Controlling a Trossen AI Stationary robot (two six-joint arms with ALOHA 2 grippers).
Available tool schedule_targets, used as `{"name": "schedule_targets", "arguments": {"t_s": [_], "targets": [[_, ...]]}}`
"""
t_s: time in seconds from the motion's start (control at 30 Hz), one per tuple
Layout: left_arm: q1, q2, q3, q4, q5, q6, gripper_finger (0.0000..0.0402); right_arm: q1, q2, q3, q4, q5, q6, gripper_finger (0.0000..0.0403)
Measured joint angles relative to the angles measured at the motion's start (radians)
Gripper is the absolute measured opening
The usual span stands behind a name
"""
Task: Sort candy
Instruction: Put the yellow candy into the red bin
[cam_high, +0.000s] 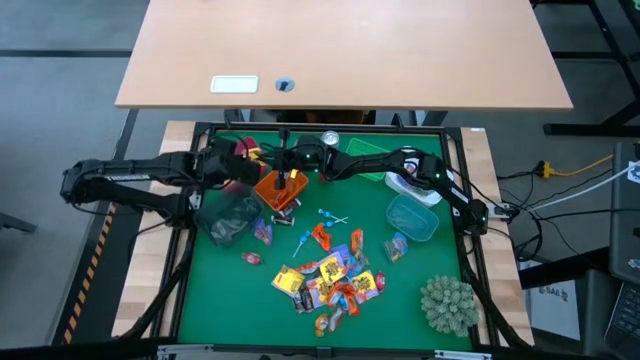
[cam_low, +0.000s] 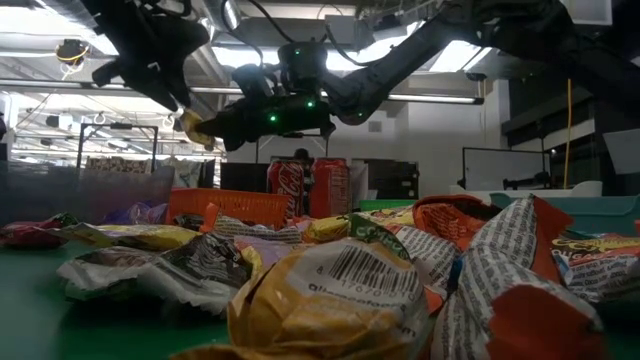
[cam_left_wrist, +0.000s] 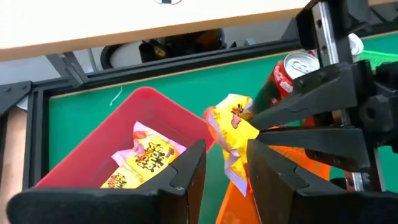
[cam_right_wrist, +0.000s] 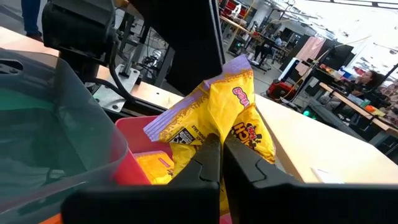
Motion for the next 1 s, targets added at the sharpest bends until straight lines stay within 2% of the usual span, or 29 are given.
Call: {"name": "schedule_targets", "arguments": {"t_s": [0.13, 0.33, 0.47, 0.63, 0.77, 1.0], "targets": [[0.022, 0.0, 0.0, 0.001, 0.036, 0.001, 0.0106, 0.001, 0.0, 0.0, 0.01, 0.0, 0.001, 0.0003], [0.036, 0.0, 0.0, 0.049, 0.04, 0.029, 0.0106, 0.003, 0.0, 0.0, 0.031, -0.071, 0.003, 0.0003], [0.043, 0.0, 0.0, 0.077, 0.043, 0.052, 0.0106, 0.012, 0.0, 0.0, 0.037, -0.077, 0.003, 0.0003], [0.06, 0.0, 0.0, 0.074, 0.102, 0.053, 0.0103, 0.014, 0.0, -0.002, 0.036, -0.077, -0.005, 0.0003], [0.065, 0.0, 0.0, 0.074, 0.115, 0.053, 0.0081, 0.014, 0.0, -0.002, 0.036, -0.077, -0.005, 0.0003], [0.064, 0.0, 0.0, 0.074, 0.111, 0.053, 0.0007, 0.014, 0.0, -0.002, 0.036, -0.076, -0.006, 0.0003]]}}
